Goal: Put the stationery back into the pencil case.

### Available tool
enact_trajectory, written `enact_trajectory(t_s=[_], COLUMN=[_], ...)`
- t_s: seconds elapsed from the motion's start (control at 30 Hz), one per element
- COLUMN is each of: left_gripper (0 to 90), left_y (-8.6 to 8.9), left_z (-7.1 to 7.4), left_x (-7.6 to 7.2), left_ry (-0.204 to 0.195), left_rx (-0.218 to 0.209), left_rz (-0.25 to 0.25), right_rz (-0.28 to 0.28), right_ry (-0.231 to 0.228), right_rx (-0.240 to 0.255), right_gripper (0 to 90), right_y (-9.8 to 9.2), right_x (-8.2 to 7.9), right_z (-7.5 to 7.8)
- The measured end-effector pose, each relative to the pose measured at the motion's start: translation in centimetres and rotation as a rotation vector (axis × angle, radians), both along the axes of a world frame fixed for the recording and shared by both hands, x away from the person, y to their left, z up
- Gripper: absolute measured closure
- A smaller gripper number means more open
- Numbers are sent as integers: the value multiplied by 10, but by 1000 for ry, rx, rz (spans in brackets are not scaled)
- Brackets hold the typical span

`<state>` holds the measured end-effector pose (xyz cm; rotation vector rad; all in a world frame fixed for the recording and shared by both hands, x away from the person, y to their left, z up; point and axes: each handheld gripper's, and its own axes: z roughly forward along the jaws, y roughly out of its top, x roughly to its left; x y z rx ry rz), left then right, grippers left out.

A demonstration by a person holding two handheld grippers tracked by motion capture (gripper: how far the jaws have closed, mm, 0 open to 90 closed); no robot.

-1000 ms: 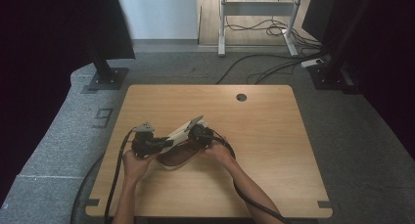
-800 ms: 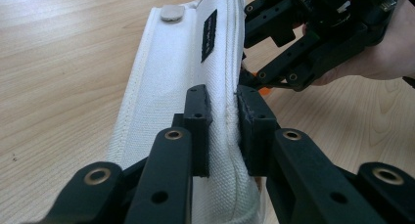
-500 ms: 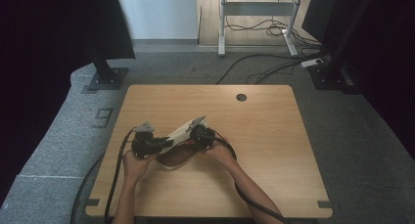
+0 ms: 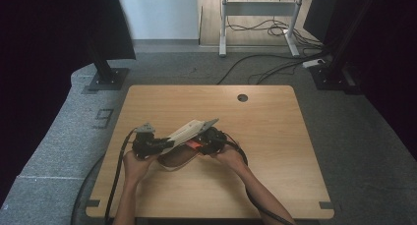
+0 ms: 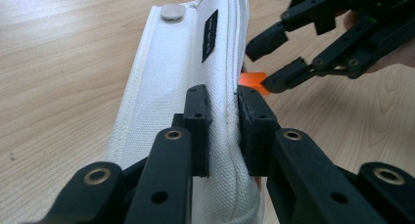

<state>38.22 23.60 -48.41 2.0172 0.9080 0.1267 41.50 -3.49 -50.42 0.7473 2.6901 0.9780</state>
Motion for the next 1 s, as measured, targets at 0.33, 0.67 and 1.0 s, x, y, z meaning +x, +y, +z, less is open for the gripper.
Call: enact_trajectory(t_s=[0.33, 0.67, 1.0], left_gripper=[763, 762, 761], left_y=[0, -1, -1], left_z=[0, -1, -1], left_x=[0, 0, 0], left_ry=[2, 5, 6], left_rx=[2, 0, 2], left_rz=[-1, -4, -7], right_rz=[-17, -23, -49], right_ry=[53, 81, 67], right_rx=[19, 22, 19], right_gripper=[589, 650, 678], right_y=[-19, -18, -10], right_x=[-15, -16, -6], right_z=[-7, -20, -22])
